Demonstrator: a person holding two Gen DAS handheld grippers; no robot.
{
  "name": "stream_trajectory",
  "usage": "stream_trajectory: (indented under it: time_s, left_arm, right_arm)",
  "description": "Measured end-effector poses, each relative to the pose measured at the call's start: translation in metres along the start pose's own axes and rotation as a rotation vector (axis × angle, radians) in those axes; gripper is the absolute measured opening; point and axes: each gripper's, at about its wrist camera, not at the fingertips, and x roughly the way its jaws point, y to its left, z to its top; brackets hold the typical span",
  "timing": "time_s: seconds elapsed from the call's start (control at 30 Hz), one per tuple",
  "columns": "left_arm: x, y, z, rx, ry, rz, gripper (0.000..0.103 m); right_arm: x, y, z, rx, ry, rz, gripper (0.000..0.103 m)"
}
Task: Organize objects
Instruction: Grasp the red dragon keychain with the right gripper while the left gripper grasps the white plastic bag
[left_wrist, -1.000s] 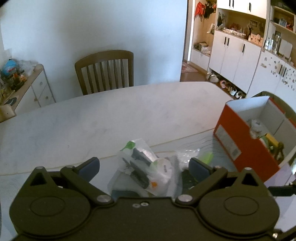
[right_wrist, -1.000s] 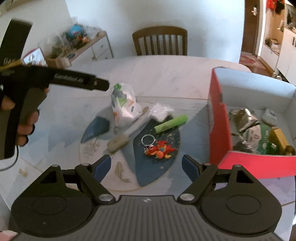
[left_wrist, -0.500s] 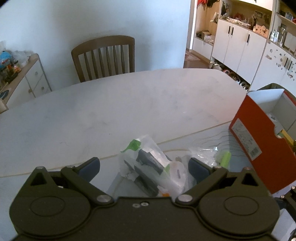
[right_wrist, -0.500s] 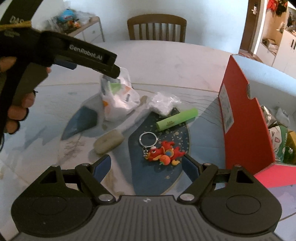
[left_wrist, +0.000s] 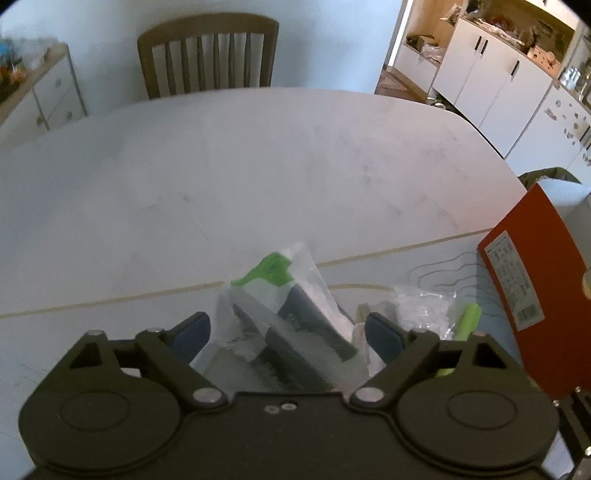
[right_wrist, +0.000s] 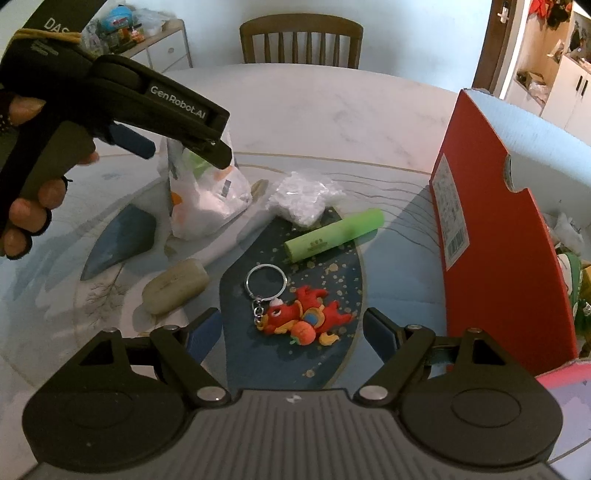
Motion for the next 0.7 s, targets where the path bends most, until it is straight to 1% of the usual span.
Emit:
stream_trajectory:
  time_s: [0.17,0.27,0.4,0.53,0.57,0.7]
  left_arm:
    - [0.009,-0.004,-0.002,-0.003,0.018,-0.002,0.090]
    - [0.015,-0.005,-0.004,-0.012,0.030,-0.005,0.089]
    - [0.021,-0.004,-0.005,-0.035,0.044,-0.007,0.086]
    - [0.022,-0.006,-0.007,-0.031,0.041,-0.001,0.083]
    - [0.021,-0.007,-0.007,-0.031,0.042,-0.001,0.082]
    - [0.019,-0.007,-0.008,-0.040,0.044,0.001,0.075]
  right_arm:
    - [0.004,-0.004,0.001,0.013,0.016,0.010,0.083]
    - [0.007,-0.004,0.001,-0.001,0.017,0.007,0.083]
    - [0.011,-0.002,0.002,-0.023,0.016,-0.006,0.083]
    - [0.015,-0.003,0.003,-0.031,0.024,-0.006,0.074]
    - [0.015,-0.003,0.003,-0.034,0.026,-0.007,0.074]
    - [0.014,-0.002,0.003,-0.046,0.023,0.002,0.068]
